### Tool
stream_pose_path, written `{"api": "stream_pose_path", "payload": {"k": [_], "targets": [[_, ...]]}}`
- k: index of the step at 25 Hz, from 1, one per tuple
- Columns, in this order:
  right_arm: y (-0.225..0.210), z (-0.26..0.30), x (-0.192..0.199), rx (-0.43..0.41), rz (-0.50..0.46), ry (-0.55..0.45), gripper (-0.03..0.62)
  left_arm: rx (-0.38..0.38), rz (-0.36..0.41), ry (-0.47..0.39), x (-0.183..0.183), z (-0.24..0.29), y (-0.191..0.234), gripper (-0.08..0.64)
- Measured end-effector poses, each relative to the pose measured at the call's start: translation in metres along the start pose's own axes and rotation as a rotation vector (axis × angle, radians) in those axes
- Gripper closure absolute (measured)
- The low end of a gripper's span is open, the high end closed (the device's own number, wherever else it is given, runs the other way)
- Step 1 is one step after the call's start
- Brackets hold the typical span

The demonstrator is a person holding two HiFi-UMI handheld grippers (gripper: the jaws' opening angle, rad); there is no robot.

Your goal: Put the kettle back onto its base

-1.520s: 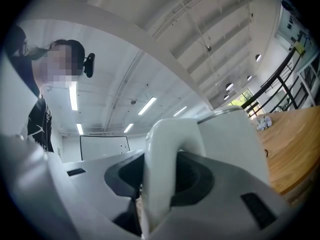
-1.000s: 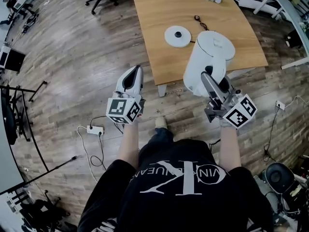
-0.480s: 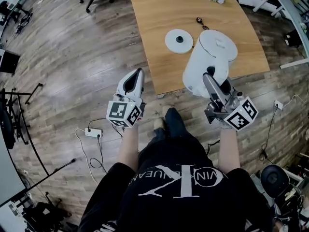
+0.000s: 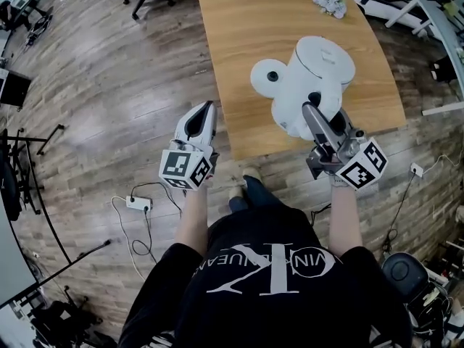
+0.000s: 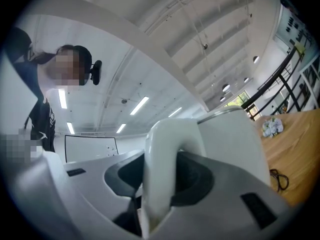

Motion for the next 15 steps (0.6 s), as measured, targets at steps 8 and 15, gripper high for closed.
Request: {"api": "stream_pose_path", "payload": {"k": [8,15], "targets": [[-0.033,0.045,-0.006,-0.056,-0.010,0.035,0.451,-0.059,0.009,0.005,-0.006,0.011,0.027,0.549],[-0.072,0.114,0.004,-0.084,0.016,0.058,0.451,-0.117,-0.018,0.037,0.001,0.022,0.080,0.549]]}}
Point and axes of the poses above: the fingertips, and each gripper's own axes: z forward along the fingers, y to its left, x out of its underside, the point moved 3 cm from there along -z, backward along the fingers, and after that the axes turned 5 degrees about z, right-handed, at the moved point
